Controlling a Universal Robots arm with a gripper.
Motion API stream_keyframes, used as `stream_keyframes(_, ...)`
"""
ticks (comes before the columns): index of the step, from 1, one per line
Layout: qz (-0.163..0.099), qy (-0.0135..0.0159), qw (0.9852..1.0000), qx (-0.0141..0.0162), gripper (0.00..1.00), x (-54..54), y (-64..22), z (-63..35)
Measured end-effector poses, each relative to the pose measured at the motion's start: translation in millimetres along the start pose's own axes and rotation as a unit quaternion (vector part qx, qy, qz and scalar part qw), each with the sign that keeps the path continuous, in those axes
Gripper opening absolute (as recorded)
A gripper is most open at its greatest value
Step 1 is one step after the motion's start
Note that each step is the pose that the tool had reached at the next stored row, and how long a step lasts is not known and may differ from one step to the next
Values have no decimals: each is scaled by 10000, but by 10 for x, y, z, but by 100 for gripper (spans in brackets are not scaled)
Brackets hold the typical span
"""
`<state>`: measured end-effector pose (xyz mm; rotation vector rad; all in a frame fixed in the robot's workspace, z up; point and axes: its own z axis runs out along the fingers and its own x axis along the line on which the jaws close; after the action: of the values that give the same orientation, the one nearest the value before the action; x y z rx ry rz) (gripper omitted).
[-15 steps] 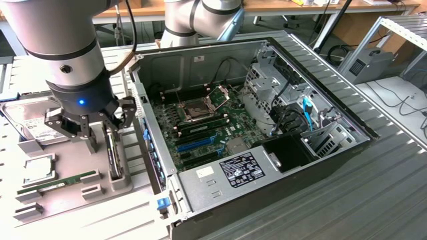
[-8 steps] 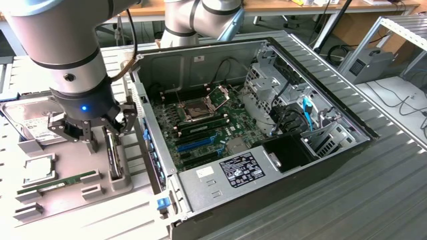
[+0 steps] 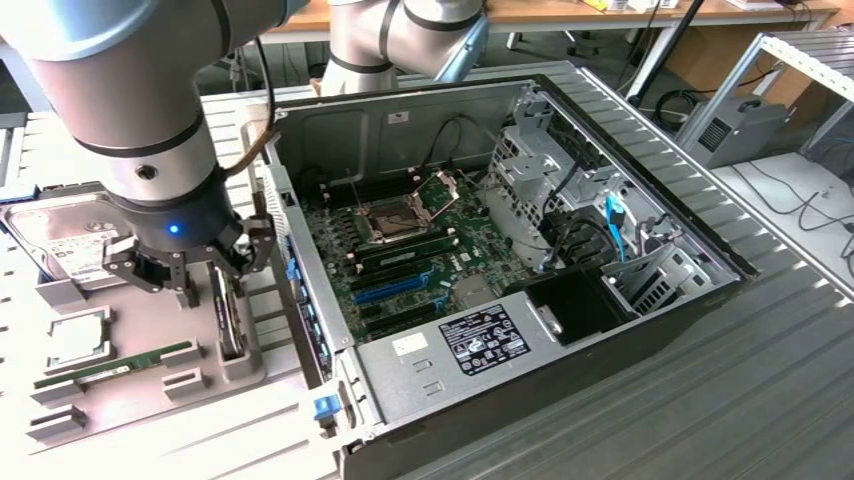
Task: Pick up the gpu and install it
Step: 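Pick up the gpu and move the gpu toward the slot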
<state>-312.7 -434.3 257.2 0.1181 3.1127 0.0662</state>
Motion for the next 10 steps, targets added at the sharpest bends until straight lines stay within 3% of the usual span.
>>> stream_keyframes(10,1,5,10000,1,48,-22,0,50)
